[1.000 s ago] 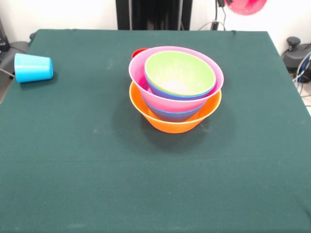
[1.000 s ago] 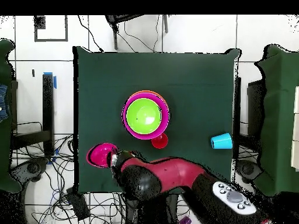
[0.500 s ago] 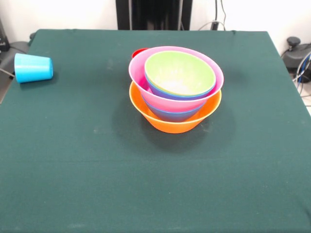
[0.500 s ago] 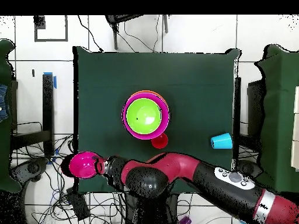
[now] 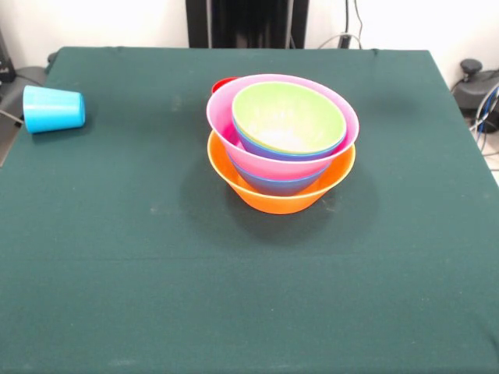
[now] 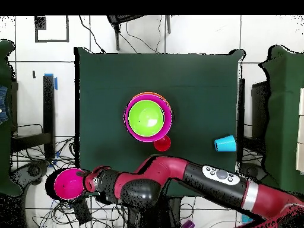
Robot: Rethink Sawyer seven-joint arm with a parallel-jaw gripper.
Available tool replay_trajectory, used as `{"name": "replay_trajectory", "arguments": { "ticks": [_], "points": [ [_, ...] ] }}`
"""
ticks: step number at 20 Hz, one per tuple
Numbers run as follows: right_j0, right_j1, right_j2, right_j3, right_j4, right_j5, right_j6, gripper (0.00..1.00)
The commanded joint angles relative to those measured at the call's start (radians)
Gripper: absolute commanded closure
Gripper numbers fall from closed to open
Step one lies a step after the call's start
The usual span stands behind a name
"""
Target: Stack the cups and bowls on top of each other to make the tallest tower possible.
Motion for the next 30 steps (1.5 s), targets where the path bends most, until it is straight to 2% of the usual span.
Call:
{"name": "replay_trajectory", "arguments": {
  "ticks": [1,3,8,15,21,26,30],
  "points": [
    [-0.004,0.26,-0.036,-0.162,-0.104,0.241,-0.359,1.0],
    [-0.009,0.336,-0.12,-0.227,-0.147,0.285,-0.435,1.0],
    [-0.04,0.431,-0.211,-0.322,-0.199,0.349,-0.545,1.0],
    [-0.068,0.507,-0.271,-0.424,-0.147,0.466,-0.639,1.0],
    [-0.08,0.567,-0.336,-0.507,-0.117,0.505,-0.683,1.0],
    [-0.122,0.655,-0.365,-0.582,-0.119,0.547,-0.836,1.0],
    [-0.147,0.707,-0.373,-0.62,-0.115,0.569,-0.922,1.0]
  ]
}}
